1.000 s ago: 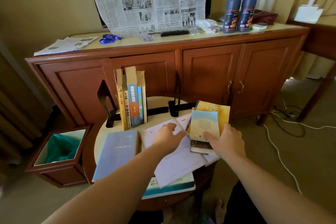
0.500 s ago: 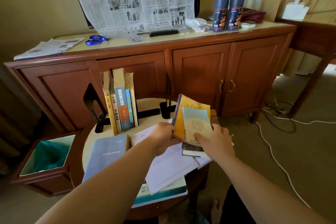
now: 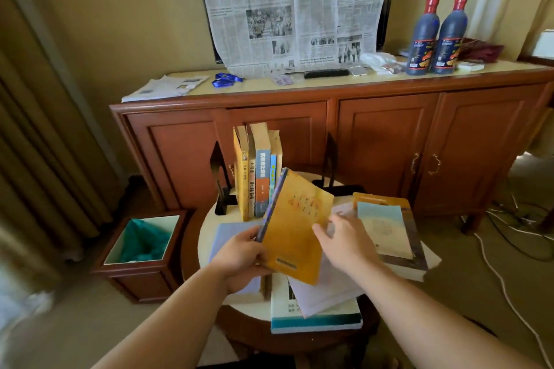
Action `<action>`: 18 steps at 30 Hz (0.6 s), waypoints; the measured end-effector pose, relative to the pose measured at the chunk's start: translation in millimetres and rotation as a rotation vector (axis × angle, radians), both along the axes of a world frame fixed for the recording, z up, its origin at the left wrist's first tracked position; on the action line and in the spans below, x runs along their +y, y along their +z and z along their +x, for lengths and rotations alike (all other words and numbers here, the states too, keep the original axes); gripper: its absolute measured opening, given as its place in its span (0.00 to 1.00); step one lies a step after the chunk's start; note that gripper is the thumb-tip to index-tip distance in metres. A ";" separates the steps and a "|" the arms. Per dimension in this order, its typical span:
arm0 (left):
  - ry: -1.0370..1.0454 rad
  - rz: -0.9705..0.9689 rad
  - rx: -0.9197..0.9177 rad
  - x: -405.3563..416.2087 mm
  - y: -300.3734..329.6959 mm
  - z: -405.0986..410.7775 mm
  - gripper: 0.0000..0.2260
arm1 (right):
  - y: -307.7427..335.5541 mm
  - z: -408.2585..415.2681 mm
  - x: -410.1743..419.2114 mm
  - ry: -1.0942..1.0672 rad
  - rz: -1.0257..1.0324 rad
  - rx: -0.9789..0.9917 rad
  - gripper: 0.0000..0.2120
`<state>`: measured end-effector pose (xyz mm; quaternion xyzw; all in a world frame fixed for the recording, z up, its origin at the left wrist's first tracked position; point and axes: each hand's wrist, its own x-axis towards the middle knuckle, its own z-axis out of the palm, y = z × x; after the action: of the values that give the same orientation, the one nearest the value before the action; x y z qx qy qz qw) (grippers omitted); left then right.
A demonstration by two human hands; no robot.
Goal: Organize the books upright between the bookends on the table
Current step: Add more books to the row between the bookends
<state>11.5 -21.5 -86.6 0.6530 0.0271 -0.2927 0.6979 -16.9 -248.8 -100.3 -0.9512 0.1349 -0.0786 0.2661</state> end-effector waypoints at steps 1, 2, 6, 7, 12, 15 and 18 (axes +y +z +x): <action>0.010 -0.019 -0.023 8.8 -0.3 -3.0 0.24 | 4.4 2.6 13.9 0.049 0.105 0.022 0.30; 0.015 -0.025 -0.050 16.7 -0.5 -4.9 0.26 | 10.1 3.8 26.6 0.091 0.220 0.033 0.34; -0.086 0.137 -0.265 35.3 10.4 -6.7 0.31 | 23.6 12.0 67.1 0.229 0.625 0.029 0.39; -0.087 0.193 -0.324 36.7 16.1 -7.1 0.31 | 26.0 14.4 75.3 0.267 0.662 0.017 0.42; 0.082 0.193 -0.420 42.9 36.0 -5.5 0.23 | 41.5 36.7 105.3 0.418 0.746 -0.039 0.40; 0.226 0.245 -0.469 56.7 37.6 12.1 0.20 | 51.8 55.4 114.0 0.415 0.689 -0.041 0.39; 0.365 0.338 -0.532 65.0 40.3 33.6 0.17 | 50.4 74.8 113.8 0.411 0.570 -0.020 0.45</action>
<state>45.1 43.4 -46.2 0.7969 0.0084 0.0254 0.6035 57.9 -134.9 -49.9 -0.8452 -0.0453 0.0079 0.5324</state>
